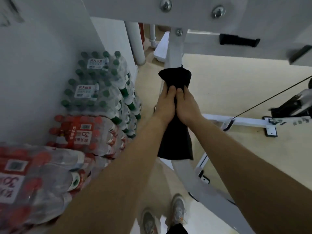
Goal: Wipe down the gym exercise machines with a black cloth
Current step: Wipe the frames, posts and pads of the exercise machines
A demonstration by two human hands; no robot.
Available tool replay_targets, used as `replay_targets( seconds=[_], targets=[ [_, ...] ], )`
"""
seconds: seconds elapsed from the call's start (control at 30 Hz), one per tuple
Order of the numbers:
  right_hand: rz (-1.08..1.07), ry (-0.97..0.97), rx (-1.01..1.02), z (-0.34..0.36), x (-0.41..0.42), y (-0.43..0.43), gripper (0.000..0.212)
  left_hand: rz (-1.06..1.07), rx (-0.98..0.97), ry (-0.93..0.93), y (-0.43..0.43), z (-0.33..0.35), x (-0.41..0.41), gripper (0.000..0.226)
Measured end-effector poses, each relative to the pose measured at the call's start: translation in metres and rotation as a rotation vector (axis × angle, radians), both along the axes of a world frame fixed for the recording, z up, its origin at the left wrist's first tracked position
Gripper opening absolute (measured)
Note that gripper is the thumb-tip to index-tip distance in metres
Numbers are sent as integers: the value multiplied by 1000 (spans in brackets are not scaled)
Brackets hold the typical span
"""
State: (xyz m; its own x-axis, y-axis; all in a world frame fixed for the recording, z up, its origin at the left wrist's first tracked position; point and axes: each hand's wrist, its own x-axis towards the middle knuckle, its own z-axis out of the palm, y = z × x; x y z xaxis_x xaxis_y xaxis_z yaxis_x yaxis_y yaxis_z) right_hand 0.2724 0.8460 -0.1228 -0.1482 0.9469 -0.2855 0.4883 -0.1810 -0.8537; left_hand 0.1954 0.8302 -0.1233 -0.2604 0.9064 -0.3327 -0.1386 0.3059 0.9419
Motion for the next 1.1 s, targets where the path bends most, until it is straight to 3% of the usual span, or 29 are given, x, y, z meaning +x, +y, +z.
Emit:
replay_targets(
  seconds=[0.17,0.43,0.7,0.8,0.87,0.93,0.97,1.03,1.1],
  targets=[
    [54,3,-28,6,26,-87,43,-19,-40,-71,-87,-14,22,50],
    [-12,29,-24,6,8,-35,46,-24,-40,-6,-31,2,9,45],
    [139,-31,-34,5,43,-122,45,28,-70,-59,-131,-8,39,49],
    [299,-207,-23,13,66,-151,46,35,-89,-84,-170,-8,56,67],
    [394,-361,13,21,82,-168,50,14,-97,-69,-190,-5,65,64],
    [438,-537,75,28,101,-188,50,-72,-116,74,-207,1,70,61],
    [444,-617,121,31,111,-197,48,-124,-126,232,-215,2,70,64],
    [409,-707,225,34,131,-214,44,-181,-101,694,-226,9,74,73],
    [323,-755,302,34,146,-228,42,-199,59,1137,-226,14,76,71]
  ],
)
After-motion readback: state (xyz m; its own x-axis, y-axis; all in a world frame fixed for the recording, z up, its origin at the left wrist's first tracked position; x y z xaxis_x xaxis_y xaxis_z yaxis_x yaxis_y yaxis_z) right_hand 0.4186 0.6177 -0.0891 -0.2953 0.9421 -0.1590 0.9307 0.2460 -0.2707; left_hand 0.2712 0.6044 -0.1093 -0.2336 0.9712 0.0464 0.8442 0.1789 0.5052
